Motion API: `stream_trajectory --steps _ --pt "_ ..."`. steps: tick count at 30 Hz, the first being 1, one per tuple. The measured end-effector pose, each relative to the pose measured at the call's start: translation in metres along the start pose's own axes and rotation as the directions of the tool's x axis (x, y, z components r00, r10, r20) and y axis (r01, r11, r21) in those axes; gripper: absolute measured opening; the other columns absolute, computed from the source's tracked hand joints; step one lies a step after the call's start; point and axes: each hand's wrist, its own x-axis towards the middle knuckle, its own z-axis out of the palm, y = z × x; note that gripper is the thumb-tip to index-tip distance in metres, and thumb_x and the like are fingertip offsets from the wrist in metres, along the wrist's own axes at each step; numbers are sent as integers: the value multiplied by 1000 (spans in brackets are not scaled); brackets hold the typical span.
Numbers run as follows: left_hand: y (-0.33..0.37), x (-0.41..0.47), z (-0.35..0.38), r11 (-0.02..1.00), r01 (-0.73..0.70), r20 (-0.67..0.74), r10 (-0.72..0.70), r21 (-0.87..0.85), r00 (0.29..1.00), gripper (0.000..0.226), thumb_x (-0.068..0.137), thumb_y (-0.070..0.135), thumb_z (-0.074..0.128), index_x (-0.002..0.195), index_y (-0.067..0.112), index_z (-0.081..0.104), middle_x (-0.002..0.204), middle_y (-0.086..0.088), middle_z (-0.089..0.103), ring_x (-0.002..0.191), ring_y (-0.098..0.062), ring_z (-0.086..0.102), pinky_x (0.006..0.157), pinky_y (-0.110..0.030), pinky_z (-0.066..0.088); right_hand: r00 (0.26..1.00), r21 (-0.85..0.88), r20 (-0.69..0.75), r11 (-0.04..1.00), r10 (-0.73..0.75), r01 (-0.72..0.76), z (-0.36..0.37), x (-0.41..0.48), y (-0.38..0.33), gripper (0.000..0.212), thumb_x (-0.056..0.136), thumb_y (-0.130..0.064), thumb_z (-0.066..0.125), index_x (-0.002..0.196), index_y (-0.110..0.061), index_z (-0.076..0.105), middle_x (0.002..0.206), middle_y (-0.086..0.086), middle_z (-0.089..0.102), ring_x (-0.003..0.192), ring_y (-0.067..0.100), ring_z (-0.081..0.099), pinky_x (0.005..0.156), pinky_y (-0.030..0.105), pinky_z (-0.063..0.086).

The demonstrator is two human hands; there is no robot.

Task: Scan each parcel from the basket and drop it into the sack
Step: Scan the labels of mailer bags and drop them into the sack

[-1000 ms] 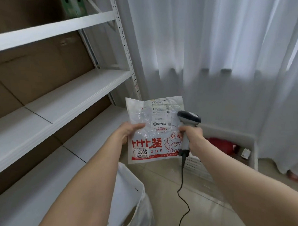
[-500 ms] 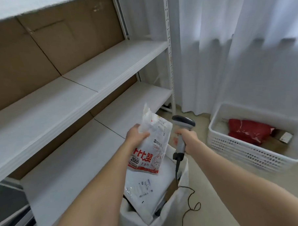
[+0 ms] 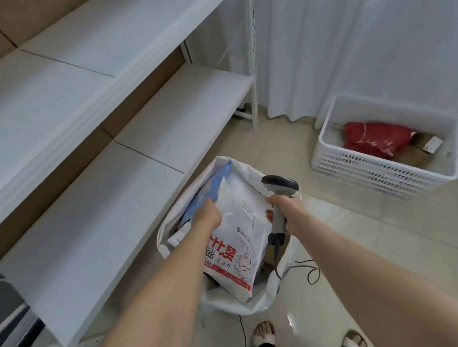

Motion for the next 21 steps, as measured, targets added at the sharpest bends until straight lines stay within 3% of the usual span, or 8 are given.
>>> stream_trajectory --steps 3,6,9,13,16,21 --pt "2 2 -2 996 21 56 -26 89 998 54 100 13 37 150 4 19 152 -18 30 135 -33 37 106 -39 37 1000 2 4 1000 9 -9 -3 0 1 19 85 -2 66 93 -9 50 84 12 53 70 22 56 60 31 52" --pt "16 -3 -15 996 -3 55 -1 84 998 49 97 16 41 145 6 32 145 -18 40 130 -33 43 105 -40 41 999 14 34 1000 -8 8 -6 -6 -8 18 86 -2 64 97 -6 51 84 12 53 69 21 55 59 31 52" --pt "38 -12 -25 998 -26 39 24 49 999 52 95 17 47 144 7 34 144 -15 43 130 -32 44 105 -39 41 997 39 66 999 -25 22 -14 -16 -21 23 85 -2 66 103 -5 53 85 13 55 69 22 57 63 32 54" --pt "80 -32 -32 995 -73 -15 72 -69 997 41 95 13 48 137 12 46 137 -12 49 122 -29 51 101 -38 44 989 93 128 994 -68 56 -41 -37 -42 10 87 2 61 93 -2 53 80 13 57 63 22 57 65 33 51" --pt "122 -52 -32 983 -139 -92 128 -117 987 32 96 14 48 126 14 58 128 -9 57 115 -27 56 95 -34 47 976 104 176 988 -129 112 -75 -53 -61 7 89 5 57 85 0 55 74 15 62 56 18 56 57 28 48" --pt "206 -90 -24 963 -232 -140 213 -138 967 28 94 13 48 117 14 66 128 -6 58 115 -26 55 98 -36 46 971 137 131 974 -198 180 -146 -69 -97 8 88 3 57 82 -3 55 65 12 59 47 14 50 52 27 45"
